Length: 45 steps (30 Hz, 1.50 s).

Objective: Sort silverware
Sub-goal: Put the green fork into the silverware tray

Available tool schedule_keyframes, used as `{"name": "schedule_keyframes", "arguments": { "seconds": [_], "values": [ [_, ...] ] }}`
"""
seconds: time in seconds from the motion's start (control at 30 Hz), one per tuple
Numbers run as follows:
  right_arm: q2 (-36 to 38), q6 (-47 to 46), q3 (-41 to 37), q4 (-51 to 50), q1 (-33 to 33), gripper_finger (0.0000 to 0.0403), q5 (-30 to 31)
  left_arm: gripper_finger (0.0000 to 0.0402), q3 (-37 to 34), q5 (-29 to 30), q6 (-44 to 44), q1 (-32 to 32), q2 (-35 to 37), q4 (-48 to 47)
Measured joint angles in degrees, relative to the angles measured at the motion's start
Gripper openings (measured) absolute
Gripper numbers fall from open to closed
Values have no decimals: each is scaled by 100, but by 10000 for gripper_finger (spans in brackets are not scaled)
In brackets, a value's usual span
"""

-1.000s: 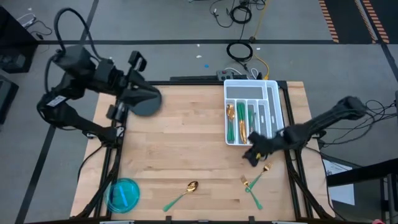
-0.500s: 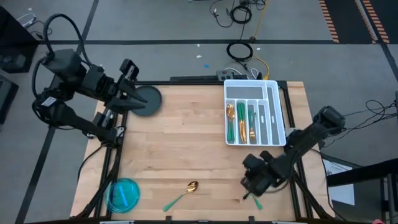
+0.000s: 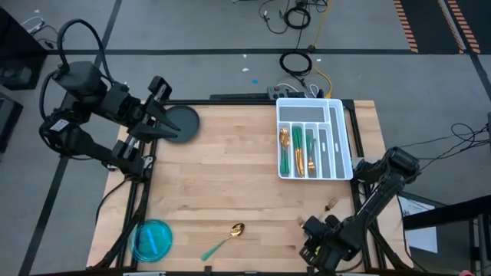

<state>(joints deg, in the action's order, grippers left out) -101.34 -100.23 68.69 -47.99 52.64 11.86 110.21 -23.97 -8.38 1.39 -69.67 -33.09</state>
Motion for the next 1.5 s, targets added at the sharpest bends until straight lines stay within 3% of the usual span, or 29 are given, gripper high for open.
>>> {"name": "schedule_keyframes", "arguments": {
  "seconds": [0.17, 0.37, 0.5, 0.6, 0.8, 1.07, 1.27, 1.5],
  "values": [
    [-182, -115, -1, -34, -2, 218, -23, 63, 0, 0, 0, 0, -2, -36],
    [-524, -111, -7, -53, -6, 205, -8, 63, 0, 0, 13, 0, -4, -65],
    [-809, -111, -7, -21, -6, 194, -352, 63, 0, 0, 13, 0, -4, -66],
    [-958, -86, 19, 92, -7, 155, -573, 63, 0, 2, 13, 0, -4, -65],
    [-1102, -104, 13, 540, -46, 15, -659, 63, 0, 2, 15, 0, -4, -91],
    [-719, -290, 42, 258, -57, 2, -584, 63, 0, 4, 15, 0, -4, -131],
    [-234, -321, 61, 146, -50, 1, -91, 63, 0, 7, -114, 0, -4, -406],
    [328, -1001, 63, -515, -159, 0, 1310, 63, 0, 12, -171, -1, -4, -360]
  ]
}}
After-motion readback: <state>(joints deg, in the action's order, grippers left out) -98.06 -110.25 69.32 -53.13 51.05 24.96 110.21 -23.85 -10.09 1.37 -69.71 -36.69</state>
